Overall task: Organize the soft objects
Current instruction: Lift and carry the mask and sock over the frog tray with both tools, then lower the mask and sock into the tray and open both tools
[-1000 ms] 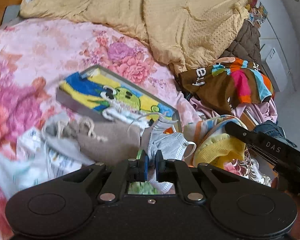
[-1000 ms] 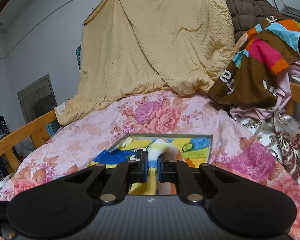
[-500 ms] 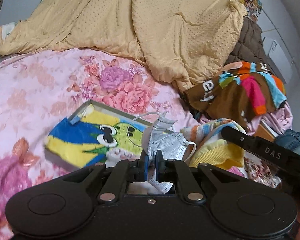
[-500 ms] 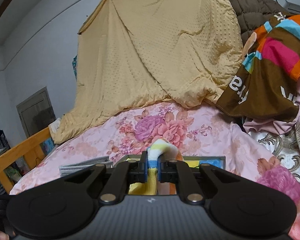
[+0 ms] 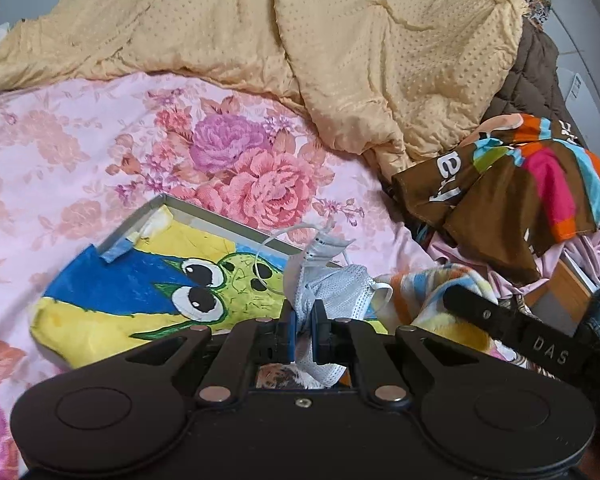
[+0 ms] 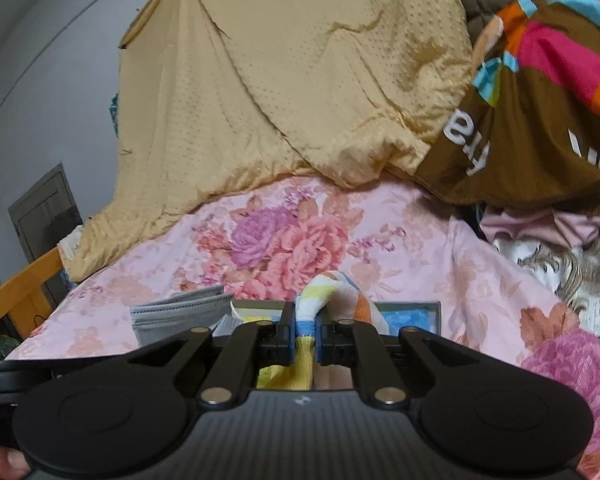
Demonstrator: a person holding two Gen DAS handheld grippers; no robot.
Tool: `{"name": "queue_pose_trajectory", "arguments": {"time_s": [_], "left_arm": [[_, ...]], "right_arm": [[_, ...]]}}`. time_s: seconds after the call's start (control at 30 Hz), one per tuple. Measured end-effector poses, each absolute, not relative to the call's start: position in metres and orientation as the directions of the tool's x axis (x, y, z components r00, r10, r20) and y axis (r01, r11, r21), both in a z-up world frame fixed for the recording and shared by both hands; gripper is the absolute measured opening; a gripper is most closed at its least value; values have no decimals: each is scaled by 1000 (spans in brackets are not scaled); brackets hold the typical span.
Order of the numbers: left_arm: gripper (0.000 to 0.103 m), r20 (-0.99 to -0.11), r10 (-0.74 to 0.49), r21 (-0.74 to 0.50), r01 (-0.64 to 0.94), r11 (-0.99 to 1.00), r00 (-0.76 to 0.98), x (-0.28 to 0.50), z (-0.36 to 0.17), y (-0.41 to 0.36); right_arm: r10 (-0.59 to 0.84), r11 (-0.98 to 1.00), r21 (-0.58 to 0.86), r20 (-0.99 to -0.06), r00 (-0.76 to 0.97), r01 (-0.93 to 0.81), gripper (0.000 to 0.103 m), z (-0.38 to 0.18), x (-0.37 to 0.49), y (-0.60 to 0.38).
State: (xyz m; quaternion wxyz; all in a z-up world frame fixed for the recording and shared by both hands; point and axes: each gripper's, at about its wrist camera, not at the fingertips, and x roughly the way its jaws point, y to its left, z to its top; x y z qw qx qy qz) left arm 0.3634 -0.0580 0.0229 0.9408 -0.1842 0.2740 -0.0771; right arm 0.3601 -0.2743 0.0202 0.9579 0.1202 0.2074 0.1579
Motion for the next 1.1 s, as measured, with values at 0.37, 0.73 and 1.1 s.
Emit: {"name": "queue_pose_trajectory", "arguments": {"time_s": [0.37, 0.73, 1.1], "left_arm": [[7, -540, -242, -366, 34, 930, 806, 386, -1, -74], [7, -576, -222, -330, 25, 944, 787, 391, -11, -81], [11, -598, -205, -315, 8, 949, 775, 392, -13, -82]], "right_arm": [[349, 925, 300, -436, 829, -231, 10, -1, 371, -279], [332, 934, 285, -482, 811, -214, 12, -12, 375, -279], [326, 936, 288, -500, 802, -201, 21, -15, 377, -282]]}}
